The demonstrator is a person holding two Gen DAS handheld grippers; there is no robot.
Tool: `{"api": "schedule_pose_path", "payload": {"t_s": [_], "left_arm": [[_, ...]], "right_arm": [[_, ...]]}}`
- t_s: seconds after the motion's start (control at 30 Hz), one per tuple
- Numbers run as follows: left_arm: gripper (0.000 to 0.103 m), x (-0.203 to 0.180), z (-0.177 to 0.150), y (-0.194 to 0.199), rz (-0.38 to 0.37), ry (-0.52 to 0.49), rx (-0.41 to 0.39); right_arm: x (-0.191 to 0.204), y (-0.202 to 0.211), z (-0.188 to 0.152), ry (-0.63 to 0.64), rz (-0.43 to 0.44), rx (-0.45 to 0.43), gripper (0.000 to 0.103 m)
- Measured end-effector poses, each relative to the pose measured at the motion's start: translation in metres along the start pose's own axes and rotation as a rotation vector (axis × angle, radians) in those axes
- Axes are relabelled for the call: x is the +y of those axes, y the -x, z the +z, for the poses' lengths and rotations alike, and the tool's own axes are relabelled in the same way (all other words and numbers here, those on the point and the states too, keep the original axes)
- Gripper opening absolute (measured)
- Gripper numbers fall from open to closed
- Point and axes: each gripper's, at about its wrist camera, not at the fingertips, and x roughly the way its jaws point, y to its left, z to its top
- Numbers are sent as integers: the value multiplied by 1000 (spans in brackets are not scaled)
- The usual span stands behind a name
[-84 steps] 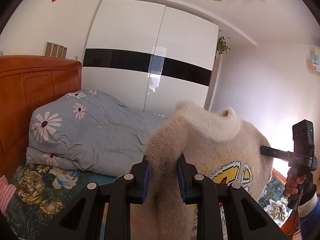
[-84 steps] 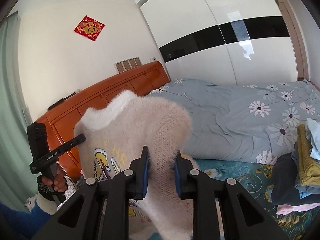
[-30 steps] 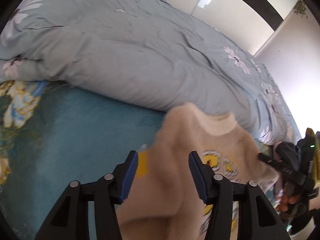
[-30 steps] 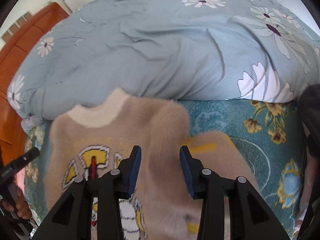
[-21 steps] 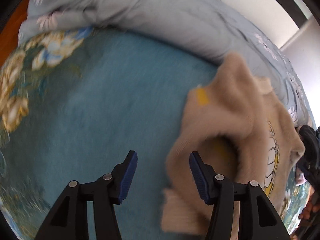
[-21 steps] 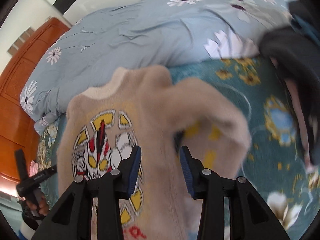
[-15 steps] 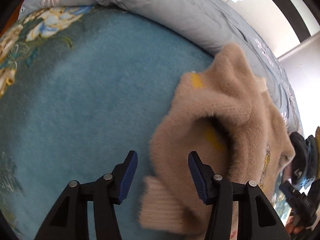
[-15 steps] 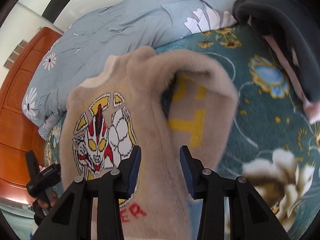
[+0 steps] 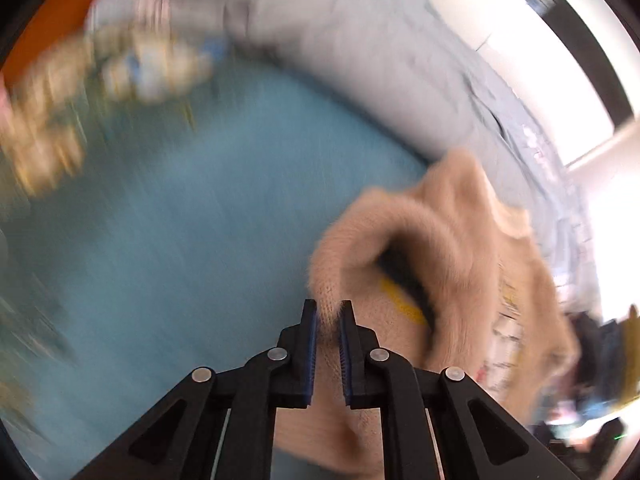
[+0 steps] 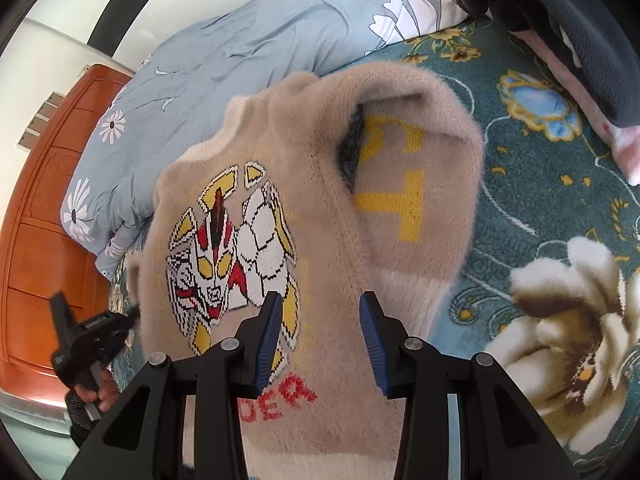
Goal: Fold clothes
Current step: 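Lower the sweater flat onto the blanket with both grippers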
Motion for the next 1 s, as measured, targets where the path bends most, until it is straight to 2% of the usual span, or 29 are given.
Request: {"api": "schedule_pose_path", "payload": {"t_s": [0.1,0.2,0.27,0.33,0.43,0.6,0.7,0.77,0.83,0.87,0.9,1.0], "left_arm": [[10,-22,30,34,207,-187,-190],[10,-54,48,60,356,-417,-356],[10,-70,46,69,414,-544,-434],[10,-84,43,60,412,-594,-421],[10,-81,20,26,428,-616,-321],[11,-48,-36,-34,477,-574,-88],[14,-29,-50,-55,475,-527,-29],[17,-18,-51,-50,410,-471,-4],[28,-9,-49,-39,328,-401,9],[37,-3,-47,-34,292,-360,14],[41,3,-46,-28,260,-304,16],[46,23,-47,-12,179,-96,10]], "right_arm": [[-3,-3,0,0,9,2,41],[-4,-11,-1,-4,16,8,41],[-5,-15,-1,-6,22,11,41],[-7,-18,-2,-10,23,11,41],[-11,-20,-2,-23,39,9,41],[-13,-18,-2,5,45,20,41],[-14,-17,1,20,52,24,41],[-16,-15,3,19,59,18,41],[-18,-9,7,22,54,-2,41],[-20,-5,10,16,43,-22,41],[-25,1,14,4,30,-48,41],[-44,19,26,-66,-33,-128,41]]}}
